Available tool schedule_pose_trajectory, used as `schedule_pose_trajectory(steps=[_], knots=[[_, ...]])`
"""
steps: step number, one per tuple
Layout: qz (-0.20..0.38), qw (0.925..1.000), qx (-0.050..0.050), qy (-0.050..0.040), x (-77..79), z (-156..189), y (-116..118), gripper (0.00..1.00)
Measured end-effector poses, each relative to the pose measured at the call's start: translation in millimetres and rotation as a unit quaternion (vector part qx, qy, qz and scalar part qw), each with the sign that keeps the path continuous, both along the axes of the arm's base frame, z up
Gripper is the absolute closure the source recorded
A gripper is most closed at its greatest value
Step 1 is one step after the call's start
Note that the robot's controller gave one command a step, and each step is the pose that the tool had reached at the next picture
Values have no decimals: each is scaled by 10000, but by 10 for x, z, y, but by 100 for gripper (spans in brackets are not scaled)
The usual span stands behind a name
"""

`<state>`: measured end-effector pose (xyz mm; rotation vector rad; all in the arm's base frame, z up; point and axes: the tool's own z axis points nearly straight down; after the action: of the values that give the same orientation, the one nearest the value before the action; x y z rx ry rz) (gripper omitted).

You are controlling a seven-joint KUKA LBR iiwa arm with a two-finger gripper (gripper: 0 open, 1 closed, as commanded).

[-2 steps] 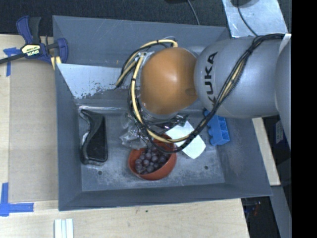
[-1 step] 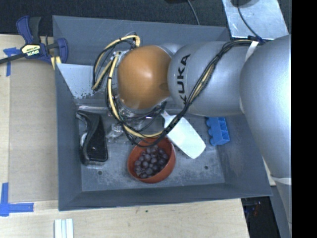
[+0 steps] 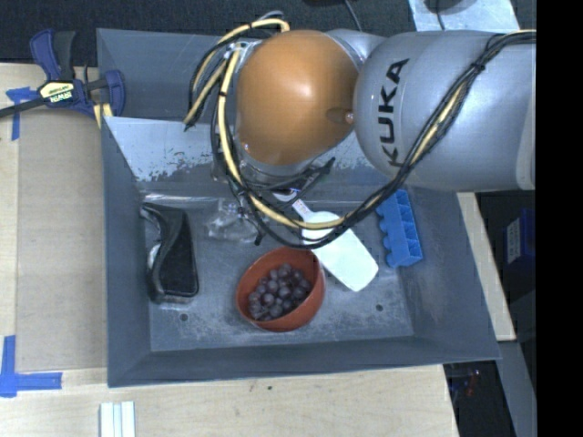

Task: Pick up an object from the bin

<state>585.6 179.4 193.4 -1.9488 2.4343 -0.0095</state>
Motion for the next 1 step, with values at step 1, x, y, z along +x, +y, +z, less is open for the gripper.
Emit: schedule_pose_trajectory(steps=[1], knots=[[456,9989,-46,53,-293,347,-33,100]])
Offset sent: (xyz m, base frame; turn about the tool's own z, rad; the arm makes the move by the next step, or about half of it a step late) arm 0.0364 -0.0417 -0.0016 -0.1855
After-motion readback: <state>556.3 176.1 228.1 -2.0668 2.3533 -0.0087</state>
